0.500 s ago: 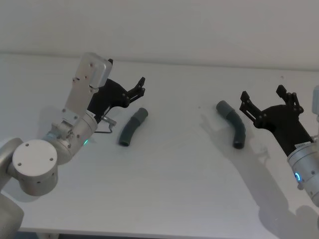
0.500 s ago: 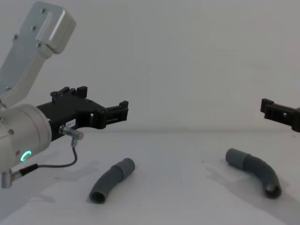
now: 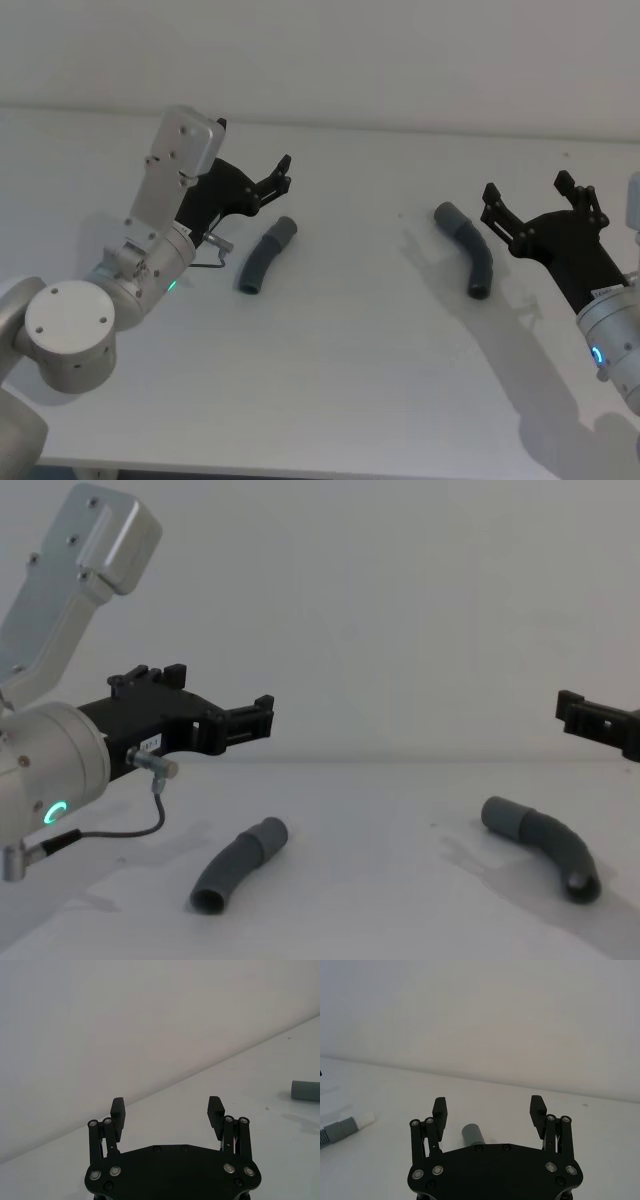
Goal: Use both hands to pick up one end of the pipe from the table, align the ends, and insert them.
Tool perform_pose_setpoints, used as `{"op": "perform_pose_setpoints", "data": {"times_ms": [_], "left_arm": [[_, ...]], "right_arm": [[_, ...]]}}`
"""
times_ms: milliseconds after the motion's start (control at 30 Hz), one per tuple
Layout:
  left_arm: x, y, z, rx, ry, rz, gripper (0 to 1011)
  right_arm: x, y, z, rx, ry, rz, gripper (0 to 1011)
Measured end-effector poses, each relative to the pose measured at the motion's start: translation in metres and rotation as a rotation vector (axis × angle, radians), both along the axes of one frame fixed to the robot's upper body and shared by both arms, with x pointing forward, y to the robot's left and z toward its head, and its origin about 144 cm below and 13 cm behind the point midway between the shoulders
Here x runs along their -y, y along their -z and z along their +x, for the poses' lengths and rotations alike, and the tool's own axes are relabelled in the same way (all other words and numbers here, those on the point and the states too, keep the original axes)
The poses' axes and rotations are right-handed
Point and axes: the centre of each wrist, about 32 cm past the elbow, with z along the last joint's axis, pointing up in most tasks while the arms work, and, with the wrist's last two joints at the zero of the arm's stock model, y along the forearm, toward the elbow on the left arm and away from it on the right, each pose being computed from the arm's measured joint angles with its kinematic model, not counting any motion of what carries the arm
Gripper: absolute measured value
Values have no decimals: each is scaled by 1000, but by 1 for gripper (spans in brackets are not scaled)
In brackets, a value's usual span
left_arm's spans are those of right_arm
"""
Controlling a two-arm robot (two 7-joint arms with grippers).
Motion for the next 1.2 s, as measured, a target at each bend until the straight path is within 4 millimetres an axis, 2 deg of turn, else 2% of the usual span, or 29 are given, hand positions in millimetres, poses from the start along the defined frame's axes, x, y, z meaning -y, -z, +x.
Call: {"op": "perform_pose_setpoints", "data": {"times_ms": [1200], "left_arm": [[0,0,0,0,0,0,1001]], "right_arm": [[0,0,0,0,0,0,1004]]}}
